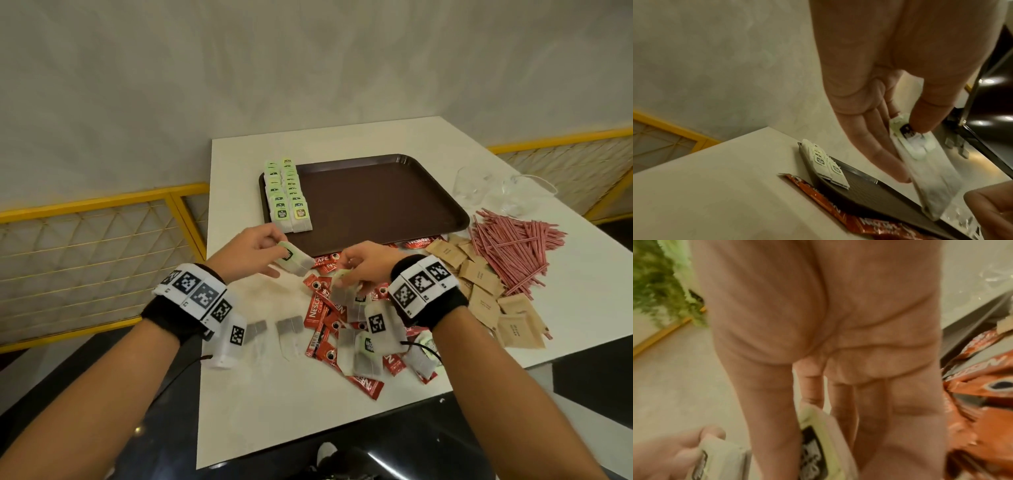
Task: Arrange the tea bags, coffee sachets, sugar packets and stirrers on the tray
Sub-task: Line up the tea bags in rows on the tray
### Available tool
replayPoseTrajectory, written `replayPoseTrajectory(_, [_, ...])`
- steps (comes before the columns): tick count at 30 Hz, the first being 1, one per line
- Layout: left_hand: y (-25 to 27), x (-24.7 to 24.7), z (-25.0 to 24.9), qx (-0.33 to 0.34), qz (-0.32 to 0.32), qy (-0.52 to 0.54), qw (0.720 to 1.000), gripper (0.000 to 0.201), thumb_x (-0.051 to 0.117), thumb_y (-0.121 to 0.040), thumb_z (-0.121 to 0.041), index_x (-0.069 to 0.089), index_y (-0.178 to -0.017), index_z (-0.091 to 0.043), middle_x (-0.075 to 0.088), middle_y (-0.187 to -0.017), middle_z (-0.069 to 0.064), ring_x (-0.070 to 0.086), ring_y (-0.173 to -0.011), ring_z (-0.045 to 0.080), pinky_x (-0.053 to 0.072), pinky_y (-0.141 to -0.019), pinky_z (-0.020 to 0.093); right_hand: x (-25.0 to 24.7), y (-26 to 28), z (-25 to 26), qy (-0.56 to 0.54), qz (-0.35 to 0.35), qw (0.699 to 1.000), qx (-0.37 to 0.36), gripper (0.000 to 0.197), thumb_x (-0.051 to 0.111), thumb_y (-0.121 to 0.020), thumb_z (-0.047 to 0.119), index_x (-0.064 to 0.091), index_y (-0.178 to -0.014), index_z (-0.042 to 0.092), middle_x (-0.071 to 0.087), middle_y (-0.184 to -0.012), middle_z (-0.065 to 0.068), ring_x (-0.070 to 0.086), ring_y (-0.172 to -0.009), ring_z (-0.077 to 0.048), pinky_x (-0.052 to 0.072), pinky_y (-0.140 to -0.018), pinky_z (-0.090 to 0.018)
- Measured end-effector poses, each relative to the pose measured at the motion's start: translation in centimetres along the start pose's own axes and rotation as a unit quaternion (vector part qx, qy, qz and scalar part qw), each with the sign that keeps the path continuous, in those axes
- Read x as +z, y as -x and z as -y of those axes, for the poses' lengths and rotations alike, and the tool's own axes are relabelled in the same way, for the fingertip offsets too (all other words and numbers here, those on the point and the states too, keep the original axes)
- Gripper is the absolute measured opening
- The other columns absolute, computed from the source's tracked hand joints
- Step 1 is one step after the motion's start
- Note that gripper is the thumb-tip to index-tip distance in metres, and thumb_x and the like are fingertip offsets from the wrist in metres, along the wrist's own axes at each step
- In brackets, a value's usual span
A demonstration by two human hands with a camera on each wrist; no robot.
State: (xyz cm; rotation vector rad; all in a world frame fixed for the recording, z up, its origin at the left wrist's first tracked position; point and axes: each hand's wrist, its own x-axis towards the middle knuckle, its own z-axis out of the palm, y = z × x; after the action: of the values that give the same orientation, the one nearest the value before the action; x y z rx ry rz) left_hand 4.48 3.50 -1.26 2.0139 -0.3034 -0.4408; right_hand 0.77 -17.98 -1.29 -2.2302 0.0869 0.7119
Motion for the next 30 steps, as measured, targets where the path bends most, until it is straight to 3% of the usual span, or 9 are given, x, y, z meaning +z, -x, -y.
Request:
replayPoseTrajectory(3, [-0.7, -0.8, -0.4, -0.017, -0.007, 0.053, 0.998, 0.012, 0.054, -0.091, -0.003, 0.053, -0.089, -0.014, 0.067, -0.086, 0.004, 0.066, -0.069, 0.01, 0.057, -0.063, 0.024, -1.3, -1.0, 0.0, -0.092, -0.014, 0.996, -0.017, 0.013, 0.066, -0.084, 0.005, 0.058, -0.083, 0.016, 0.061, -0.102, -0.009, 0.064, -0.095, -0.026, 0.058, -0.078, -0.04])
replayPoseTrajectory(7, [-2.1, -2.0, -0.2, -0.025, -0.009, 0.051, 0.998, 0.017, 0.058, -0.088, 0.0, 0.058, -0.091, -0.017, 0.062, -0.09, 0.008, 0.063, -0.077, 0.017, 0.057, -0.065, 0.023, -3.4, -3.2, 0.3, -0.094, -0.034, 0.994, -0.032, 0.02, 0.063, -0.083, -0.003, 0.062, -0.088, 0.017, 0.063, -0.108, -0.009, 0.062, -0.106, -0.028, 0.054, -0.089, -0.045])
replayPoseTrajectory(13, [-4.7, -2.8, 0.8, -0.041, -0.005, -0.025, 0.999, 0.031, 0.057, -0.088, 0.002, 0.065, -0.1, -0.025, 0.058, -0.088, 0.005, 0.059, -0.086, 0.025, 0.053, -0.086, 0.04, -4.8, -6.8, 2.3, -0.042, -0.03, 0.998, -0.036, 0.018, 0.061, -0.085, -0.003, 0.061, -0.1, 0.008, 0.06, -0.118, -0.015, 0.06, -0.11, -0.03, 0.051, -0.093, -0.043])
replayPoseTrajectory(15, [-5.5, -2.8, 0.7, -0.036, -0.027, 0.004, 0.999, 0.031, 0.057, -0.088, 0.004, 0.065, -0.106, -0.02, 0.056, -0.086, 0.003, 0.059, -0.087, 0.022, 0.055, -0.082, 0.03, -4.8, -8.1, 2.7, -0.021, -0.03, 0.998, -0.046, 0.019, 0.059, -0.087, 0.002, 0.063, -0.105, 0.007, 0.061, -0.116, -0.015, 0.061, -0.107, -0.029, 0.052, -0.092, -0.042])
replayPoseTrajectory(17, [-6.3, -2.8, 0.5, -0.03, -0.051, 0.023, 0.998, 0.031, 0.057, -0.087, 0.005, 0.063, -0.112, -0.012, 0.053, -0.081, 0.0, 0.057, -0.081, 0.015, 0.055, -0.074, 0.02, -5.0, -9.1, 3.2, 0.009, -0.035, 0.998, -0.057, 0.014, 0.061, -0.087, 0.008, 0.065, -0.1, 0.014, 0.063, -0.112, -0.013, 0.061, -0.099, -0.026, 0.053, -0.091, -0.043])
replayPoseTrajectory(19, [-7.1, -2.7, 0.4, -0.033, -0.057, 0.014, 0.998, 0.031, 0.06, -0.086, 0.003, 0.062, -0.113, -0.011, 0.05, -0.081, -0.002, 0.055, -0.078, 0.011, 0.054, -0.069, 0.016, -5.1, -10.0, 3.6, 0.006, -0.03, 0.998, -0.059, 0.014, 0.06, -0.088, 0.009, 0.064, -0.098, 0.018, 0.064, -0.106, -0.01, 0.059, -0.091, -0.024, 0.053, -0.091, -0.042])
replayPoseTrajectory(22, [-8.7, -2.7, 0.6, -0.048, -0.057, 0.002, 0.997, 0.027, 0.062, -0.085, 0.0, 0.062, -0.108, -0.013, 0.053, -0.085, -0.004, 0.055, -0.082, 0.009, 0.052, -0.067, 0.016, -5.4, -11.6, 4.1, 0.013, -0.025, 0.998, -0.062, 0.024, 0.063, -0.087, 0.01, 0.063, -0.11, 0.013, 0.061, -0.095, -0.003, 0.057, -0.086, -0.02, 0.053, -0.084, -0.036])
replayPoseTrajectory(26, [-10.5, -3.0, 1.2, -0.06, -0.061, -0.023, 0.996, 0.019, 0.063, -0.086, -0.004, 0.063, -0.102, -0.015, 0.059, -0.091, -0.003, 0.056, -0.087, 0.01, 0.05, -0.071, 0.02, -5.7, -13.4, 4.7, 0.027, -0.056, 0.996, -0.057, 0.01, 0.069, -0.082, 0.013, 0.066, -0.091, 0.015, 0.056, -0.08, 0.006, 0.055, -0.089, -0.016, 0.049, -0.082, -0.03])
replayPoseTrajectory(30, [-12.1, -3.4, 2.2, -0.07, -0.083, -0.076, 0.991, 0.016, 0.067, -0.084, -0.011, 0.063, -0.096, -0.02, 0.064, -0.097, 0.001, 0.057, -0.089, 0.013, 0.046, -0.068, 0.022, -5.7, -15.1, 5.0, 0.011, -0.058, 0.997, -0.045, 0.016, 0.071, -0.081, 0.013, 0.066, -0.095, 0.014, 0.058, -0.084, 0.002, 0.057, -0.084, -0.015, 0.052, -0.088, -0.032])
